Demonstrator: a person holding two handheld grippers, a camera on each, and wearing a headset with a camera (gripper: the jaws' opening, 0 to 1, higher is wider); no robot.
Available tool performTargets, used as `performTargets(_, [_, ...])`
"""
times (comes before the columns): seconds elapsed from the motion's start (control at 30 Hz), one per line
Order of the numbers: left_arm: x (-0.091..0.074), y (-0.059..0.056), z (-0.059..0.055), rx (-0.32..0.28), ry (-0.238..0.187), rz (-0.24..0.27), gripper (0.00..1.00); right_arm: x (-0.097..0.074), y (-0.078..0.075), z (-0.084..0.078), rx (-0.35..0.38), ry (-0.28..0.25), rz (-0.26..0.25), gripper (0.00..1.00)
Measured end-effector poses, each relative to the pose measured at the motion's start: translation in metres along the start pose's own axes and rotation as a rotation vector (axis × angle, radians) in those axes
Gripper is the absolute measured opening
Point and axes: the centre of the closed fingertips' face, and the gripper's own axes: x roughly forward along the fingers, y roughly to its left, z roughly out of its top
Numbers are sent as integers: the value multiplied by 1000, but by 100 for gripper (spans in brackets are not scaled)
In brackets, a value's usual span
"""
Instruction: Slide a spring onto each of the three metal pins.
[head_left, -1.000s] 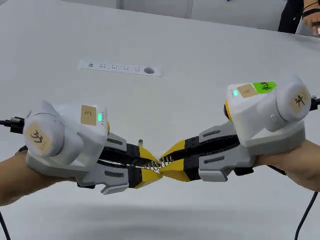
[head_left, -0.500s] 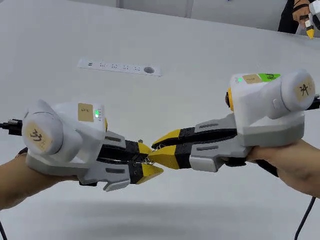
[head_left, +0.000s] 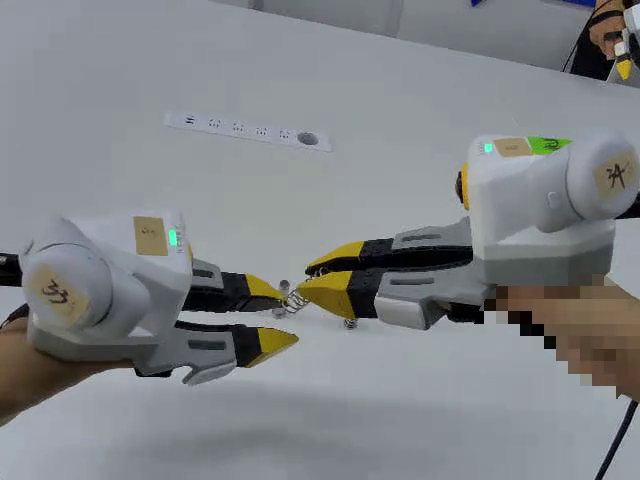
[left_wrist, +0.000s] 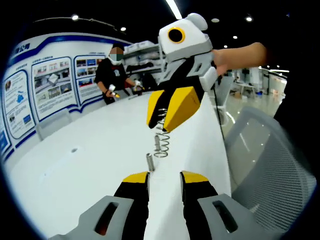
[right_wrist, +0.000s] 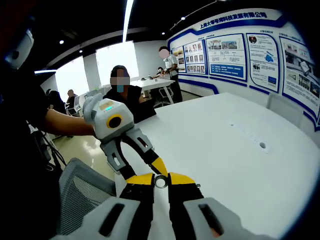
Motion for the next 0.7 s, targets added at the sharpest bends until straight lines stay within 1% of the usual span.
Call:
performTargets(0.07, [-7,7,1,-31,-23,30,32,2,-13,0,-2,12,-26,11])
performTargets(0.13, [-13,14,1,-41,-35,60,38,7,-24,0,2,20,-45,11])
performTargets(0.2, [-17,19,0,-46,-36,81,41,13,-35,-3,-2,38,-64,11])
performTargets(0.27, [-19,24,1,-50,-48,104,46,19,-42,-5,-3,54,-77,11])
performTargets(0.33, [-22,28,2,-65,-58,118,53,27,-51,-8,-20,79,-91,11])
performTargets(0.37, [-23,29,3,-72,-66,123,56,31,-56,-12,-38,103,-98,11])
performTargets(0.43, [-24,31,5,-82,-80,128,60,38,-60,-15,-39,120,-99,11])
performTargets(0.47, [-24,32,5,-89,-84,133,61,42,-64,-20,-82,150,-100,11])
performTargets(0.5, [-24,33,6,-87,-85,140,61,43,-67,-25,-107,179,-110,11])
performTargets(0.53, [-24,35,5,-78,-83,149,61,47,-69,-30,-120,208,-104,11])
performTargets(0.57, [-24,35,4,-76,-79,151,61,51,-69,-33,-109,209,-92,11])
performTargets(0.6, [-24,35,3,-75,-74,150,61,55,-69,-34,-112,209,-85,11])
performTargets(0.7, [-24,34,2,-69,-68,142,62,60,-67,-37,-129,233,-76,11])
